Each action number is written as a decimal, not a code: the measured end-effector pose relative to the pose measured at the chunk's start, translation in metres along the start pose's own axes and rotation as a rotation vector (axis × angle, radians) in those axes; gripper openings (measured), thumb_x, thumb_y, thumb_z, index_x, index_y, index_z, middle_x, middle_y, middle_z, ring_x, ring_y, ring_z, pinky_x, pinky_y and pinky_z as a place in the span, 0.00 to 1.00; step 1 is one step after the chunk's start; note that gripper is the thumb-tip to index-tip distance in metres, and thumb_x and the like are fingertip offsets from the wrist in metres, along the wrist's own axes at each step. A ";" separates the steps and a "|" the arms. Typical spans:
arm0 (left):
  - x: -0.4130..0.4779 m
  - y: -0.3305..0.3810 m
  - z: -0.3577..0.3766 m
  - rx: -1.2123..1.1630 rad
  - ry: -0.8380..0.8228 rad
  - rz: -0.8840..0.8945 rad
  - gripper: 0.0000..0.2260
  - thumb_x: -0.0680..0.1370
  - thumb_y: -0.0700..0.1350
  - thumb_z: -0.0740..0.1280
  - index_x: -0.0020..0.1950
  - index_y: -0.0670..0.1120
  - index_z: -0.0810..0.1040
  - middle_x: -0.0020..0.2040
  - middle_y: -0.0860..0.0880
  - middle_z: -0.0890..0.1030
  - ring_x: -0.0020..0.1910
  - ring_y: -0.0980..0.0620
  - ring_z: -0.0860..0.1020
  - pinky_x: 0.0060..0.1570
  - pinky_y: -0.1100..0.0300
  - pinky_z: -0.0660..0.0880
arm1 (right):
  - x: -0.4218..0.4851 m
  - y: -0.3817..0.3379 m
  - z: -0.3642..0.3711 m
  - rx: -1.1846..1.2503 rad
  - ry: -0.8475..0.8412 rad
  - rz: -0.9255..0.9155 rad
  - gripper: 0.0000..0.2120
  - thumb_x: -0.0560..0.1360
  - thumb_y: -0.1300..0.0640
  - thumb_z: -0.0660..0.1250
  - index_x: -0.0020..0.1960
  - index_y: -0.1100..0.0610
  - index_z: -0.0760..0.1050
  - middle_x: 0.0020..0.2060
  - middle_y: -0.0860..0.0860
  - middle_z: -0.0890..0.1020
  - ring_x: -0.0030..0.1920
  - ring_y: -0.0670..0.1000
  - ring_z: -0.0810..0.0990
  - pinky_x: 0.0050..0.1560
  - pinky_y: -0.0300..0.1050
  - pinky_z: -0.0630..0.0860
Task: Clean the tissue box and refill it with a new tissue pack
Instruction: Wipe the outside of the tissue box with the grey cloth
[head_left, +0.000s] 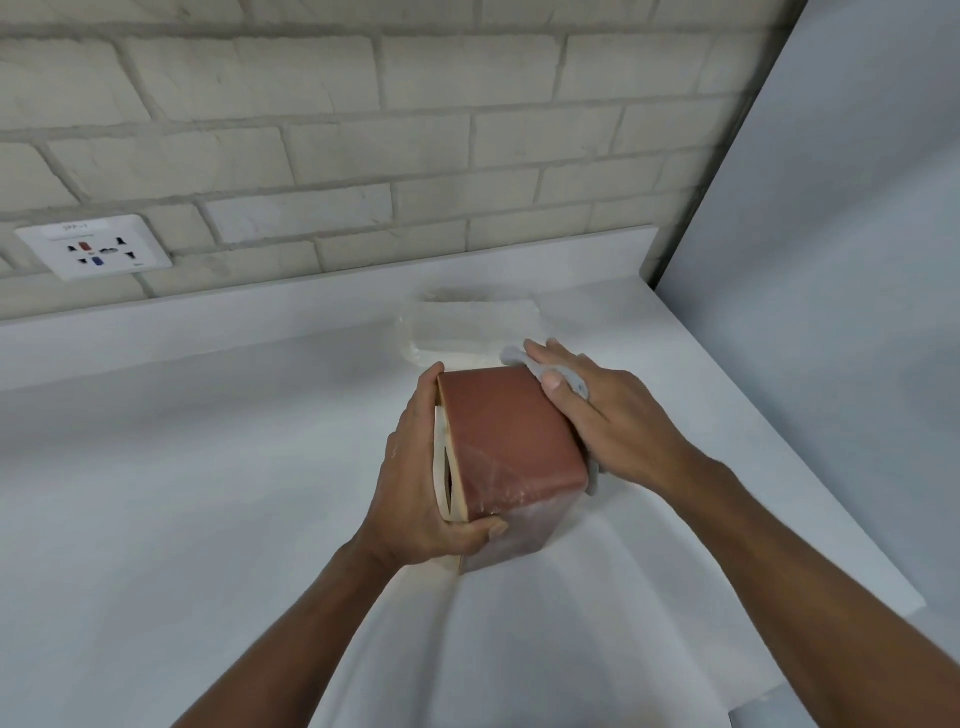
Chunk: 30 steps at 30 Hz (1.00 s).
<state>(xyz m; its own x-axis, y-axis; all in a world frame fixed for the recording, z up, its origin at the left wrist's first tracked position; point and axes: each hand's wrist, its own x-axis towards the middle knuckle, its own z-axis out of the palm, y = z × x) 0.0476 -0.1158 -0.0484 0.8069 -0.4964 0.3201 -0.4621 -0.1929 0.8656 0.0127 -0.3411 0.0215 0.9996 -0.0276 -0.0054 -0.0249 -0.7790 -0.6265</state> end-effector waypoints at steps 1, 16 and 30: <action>0.000 0.000 0.000 -0.001 0.003 0.010 0.58 0.64 0.79 0.70 0.83 0.54 0.46 0.80 0.54 0.64 0.78 0.47 0.68 0.70 0.36 0.71 | -0.007 0.001 0.001 0.000 0.005 -0.034 0.23 0.81 0.36 0.46 0.75 0.33 0.59 0.76 0.37 0.59 0.78 0.47 0.56 0.78 0.50 0.55; 0.000 -0.002 -0.001 -0.003 -0.004 -0.010 0.59 0.63 0.77 0.72 0.83 0.56 0.47 0.81 0.54 0.65 0.78 0.47 0.68 0.70 0.37 0.71 | -0.008 -0.014 -0.004 -0.038 -0.028 -0.142 0.21 0.85 0.47 0.50 0.77 0.47 0.62 0.76 0.40 0.62 0.77 0.36 0.51 0.78 0.44 0.51; 0.002 -0.003 -0.003 0.013 -0.027 -0.046 0.61 0.63 0.75 0.73 0.84 0.48 0.48 0.80 0.48 0.67 0.79 0.45 0.68 0.70 0.34 0.70 | -0.041 -0.031 0.004 -0.332 -0.130 -0.423 0.23 0.84 0.45 0.48 0.76 0.48 0.65 0.76 0.42 0.64 0.78 0.41 0.51 0.79 0.49 0.50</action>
<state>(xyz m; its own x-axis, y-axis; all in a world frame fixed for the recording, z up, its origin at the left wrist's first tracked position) 0.0520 -0.1137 -0.0496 0.8171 -0.5095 0.2699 -0.4299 -0.2264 0.8740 -0.0277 -0.3135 0.0382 0.9161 0.3920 0.0839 0.3975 -0.8616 -0.3156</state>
